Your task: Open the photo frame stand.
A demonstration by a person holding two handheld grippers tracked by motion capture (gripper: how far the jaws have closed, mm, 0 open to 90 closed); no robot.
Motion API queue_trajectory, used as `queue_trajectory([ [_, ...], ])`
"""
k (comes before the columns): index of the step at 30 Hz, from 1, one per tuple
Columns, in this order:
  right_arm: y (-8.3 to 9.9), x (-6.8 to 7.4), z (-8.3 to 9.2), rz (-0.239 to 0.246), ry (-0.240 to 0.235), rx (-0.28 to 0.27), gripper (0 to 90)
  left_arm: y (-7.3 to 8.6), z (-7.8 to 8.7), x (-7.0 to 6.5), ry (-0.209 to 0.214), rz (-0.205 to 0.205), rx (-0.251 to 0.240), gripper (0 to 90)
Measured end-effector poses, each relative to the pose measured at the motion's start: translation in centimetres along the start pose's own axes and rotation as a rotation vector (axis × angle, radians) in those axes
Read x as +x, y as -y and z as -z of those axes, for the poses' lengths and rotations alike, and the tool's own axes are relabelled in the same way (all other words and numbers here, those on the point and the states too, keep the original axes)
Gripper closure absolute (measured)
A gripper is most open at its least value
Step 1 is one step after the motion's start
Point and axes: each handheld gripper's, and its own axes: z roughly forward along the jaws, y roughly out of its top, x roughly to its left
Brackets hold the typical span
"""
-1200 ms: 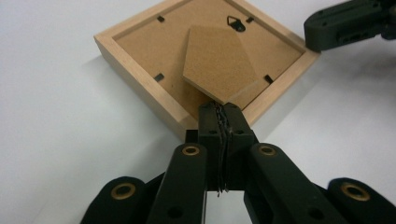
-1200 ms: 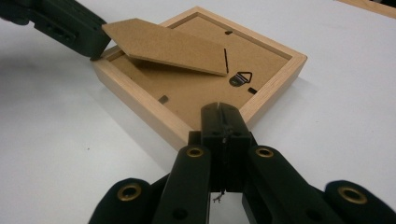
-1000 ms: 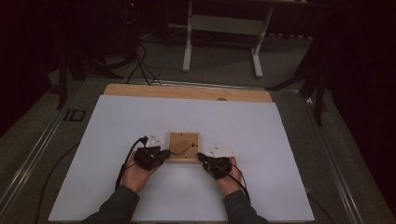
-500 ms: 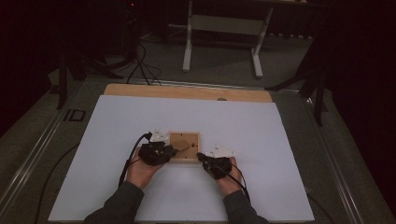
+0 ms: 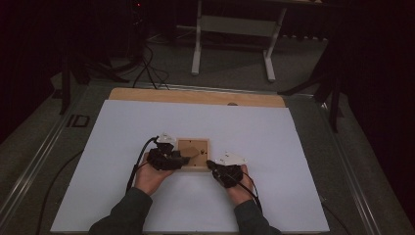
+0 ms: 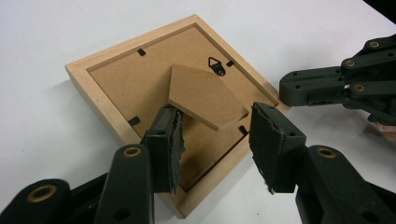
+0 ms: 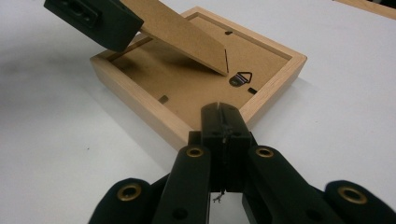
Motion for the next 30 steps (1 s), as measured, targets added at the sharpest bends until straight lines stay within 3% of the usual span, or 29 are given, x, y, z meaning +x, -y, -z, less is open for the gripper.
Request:
queue_trajectory([
  [15,0.0,0.0,0.0,0.003,0.001,0.0,89.9,-1.5,-1.5,0.8,0.047,0.074,0.049,48.1],
  [22,0.0,0.0,0.0,0.004,0.001,0.0,89.9,-1.6,-1.9,1.3,0.061,0.127,0.038,48.0],
  [30,0.0,0.0,0.0,0.003,0.0,0.001,89.9,-1.6,-2.3,1.4,0.052,0.125,0.066,49.5],
])
